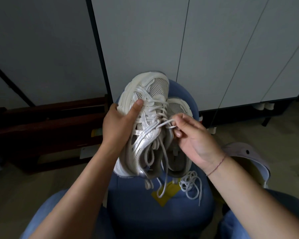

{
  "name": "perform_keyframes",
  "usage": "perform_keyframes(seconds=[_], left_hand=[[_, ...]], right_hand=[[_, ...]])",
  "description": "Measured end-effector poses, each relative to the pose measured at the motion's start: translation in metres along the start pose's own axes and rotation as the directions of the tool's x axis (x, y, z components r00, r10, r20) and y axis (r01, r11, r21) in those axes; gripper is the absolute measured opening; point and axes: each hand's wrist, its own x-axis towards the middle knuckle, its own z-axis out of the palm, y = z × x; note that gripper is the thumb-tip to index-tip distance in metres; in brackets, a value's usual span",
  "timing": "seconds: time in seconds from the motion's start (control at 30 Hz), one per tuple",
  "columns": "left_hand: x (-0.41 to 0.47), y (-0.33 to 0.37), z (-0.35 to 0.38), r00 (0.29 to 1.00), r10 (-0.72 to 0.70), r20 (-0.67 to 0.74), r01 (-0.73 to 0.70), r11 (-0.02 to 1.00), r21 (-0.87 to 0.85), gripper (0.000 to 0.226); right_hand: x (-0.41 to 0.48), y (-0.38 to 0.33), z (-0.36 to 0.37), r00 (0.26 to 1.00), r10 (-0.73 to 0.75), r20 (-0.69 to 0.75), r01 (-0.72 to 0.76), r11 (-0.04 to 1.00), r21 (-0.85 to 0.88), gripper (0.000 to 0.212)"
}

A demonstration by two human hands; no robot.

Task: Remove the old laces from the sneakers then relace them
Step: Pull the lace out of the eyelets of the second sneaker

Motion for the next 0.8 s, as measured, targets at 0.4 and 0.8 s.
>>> perform_keyframes(seconds=[0.4,0.8], left_hand=[[-0.001,-0.006,0.005,0.992,0.127,-0.007,-0.120,0.957,0.265,0.080],[0.000,-0.006,0.004,0.998,0.066,0.002,-0.065,0.989,0.132,0.069]], right_hand=[[0.001,0.015,-0.003,0.903,-0.338,0.265,0.360,0.261,-0.895,0.035],[0.009,0.000,-0.022,0.977,-0.206,0.052,0.158,0.541,-0.826,0.019]])
